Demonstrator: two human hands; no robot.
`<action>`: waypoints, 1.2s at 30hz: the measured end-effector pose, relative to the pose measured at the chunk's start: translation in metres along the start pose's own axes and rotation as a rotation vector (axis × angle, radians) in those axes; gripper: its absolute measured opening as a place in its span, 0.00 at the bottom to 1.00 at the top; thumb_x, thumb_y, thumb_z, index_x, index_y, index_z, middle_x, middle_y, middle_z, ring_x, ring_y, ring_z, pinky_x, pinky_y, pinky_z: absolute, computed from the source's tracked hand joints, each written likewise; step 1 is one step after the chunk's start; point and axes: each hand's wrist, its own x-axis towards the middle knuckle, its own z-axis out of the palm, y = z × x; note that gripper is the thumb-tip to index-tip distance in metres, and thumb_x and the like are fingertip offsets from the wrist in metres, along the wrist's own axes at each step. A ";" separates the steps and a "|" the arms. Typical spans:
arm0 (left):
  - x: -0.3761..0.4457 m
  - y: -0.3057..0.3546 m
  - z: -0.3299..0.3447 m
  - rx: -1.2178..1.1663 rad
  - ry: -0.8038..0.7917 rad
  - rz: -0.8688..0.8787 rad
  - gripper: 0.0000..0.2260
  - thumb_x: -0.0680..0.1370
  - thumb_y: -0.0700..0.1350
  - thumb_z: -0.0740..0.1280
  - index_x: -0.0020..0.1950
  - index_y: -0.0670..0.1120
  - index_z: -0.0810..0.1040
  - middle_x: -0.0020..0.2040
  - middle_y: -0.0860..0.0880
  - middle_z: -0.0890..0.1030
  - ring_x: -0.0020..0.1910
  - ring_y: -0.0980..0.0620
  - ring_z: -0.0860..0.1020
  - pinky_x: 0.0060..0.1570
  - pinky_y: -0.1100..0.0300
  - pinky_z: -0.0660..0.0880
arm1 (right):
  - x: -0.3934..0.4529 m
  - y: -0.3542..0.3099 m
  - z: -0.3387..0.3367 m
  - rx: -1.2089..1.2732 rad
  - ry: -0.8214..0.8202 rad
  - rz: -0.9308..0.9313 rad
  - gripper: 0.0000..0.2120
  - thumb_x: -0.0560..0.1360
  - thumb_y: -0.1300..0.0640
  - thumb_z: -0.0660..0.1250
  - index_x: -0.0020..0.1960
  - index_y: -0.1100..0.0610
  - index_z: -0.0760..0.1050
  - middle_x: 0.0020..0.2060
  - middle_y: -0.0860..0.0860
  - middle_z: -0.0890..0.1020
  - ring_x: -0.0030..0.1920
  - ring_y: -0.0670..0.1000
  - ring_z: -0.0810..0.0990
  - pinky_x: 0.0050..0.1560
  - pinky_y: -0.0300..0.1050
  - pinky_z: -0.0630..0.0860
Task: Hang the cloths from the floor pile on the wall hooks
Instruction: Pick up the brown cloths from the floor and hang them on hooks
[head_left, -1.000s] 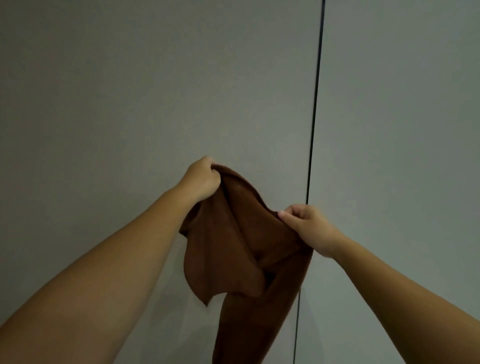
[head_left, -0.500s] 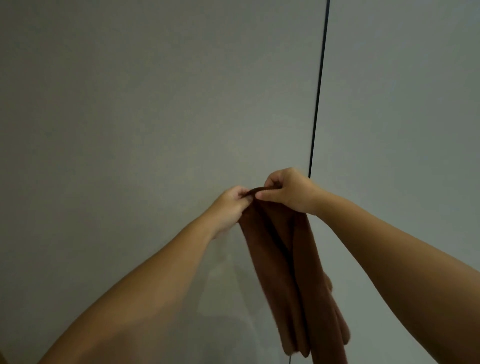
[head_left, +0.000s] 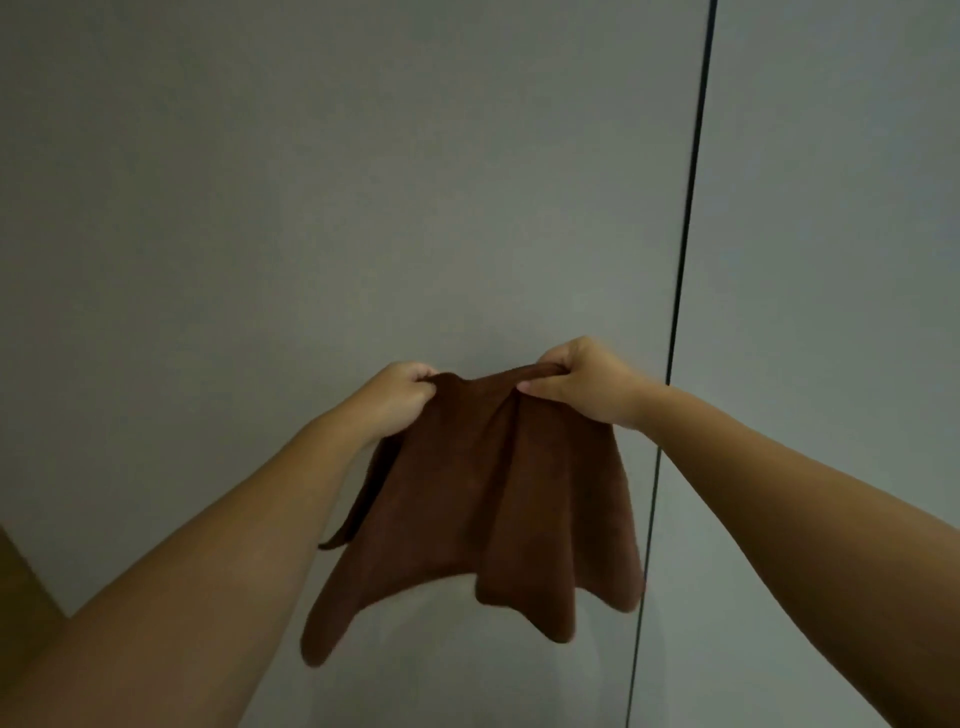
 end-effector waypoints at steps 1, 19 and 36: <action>-0.005 -0.010 -0.001 -0.005 -0.005 -0.031 0.11 0.78 0.38 0.59 0.48 0.47 0.81 0.46 0.47 0.83 0.46 0.49 0.82 0.49 0.57 0.78 | 0.006 -0.010 0.005 -0.013 -0.007 -0.026 0.08 0.74 0.52 0.69 0.47 0.56 0.82 0.42 0.50 0.85 0.41 0.47 0.83 0.42 0.37 0.80; -0.045 -0.051 -0.038 -0.245 0.235 -0.004 0.12 0.79 0.35 0.59 0.44 0.48 0.79 0.38 0.49 0.80 0.34 0.55 0.77 0.34 0.65 0.73 | 0.058 -0.053 0.069 -0.302 -0.104 -0.244 0.08 0.74 0.49 0.68 0.42 0.53 0.81 0.40 0.48 0.81 0.42 0.47 0.78 0.39 0.40 0.74; -0.223 -0.022 -0.105 0.355 0.608 -0.255 0.05 0.78 0.45 0.66 0.45 0.52 0.80 0.42 0.56 0.81 0.41 0.60 0.78 0.43 0.66 0.72 | 0.026 -0.118 0.154 -0.142 -0.428 -0.818 0.09 0.77 0.48 0.65 0.48 0.53 0.80 0.40 0.47 0.79 0.41 0.48 0.77 0.42 0.41 0.71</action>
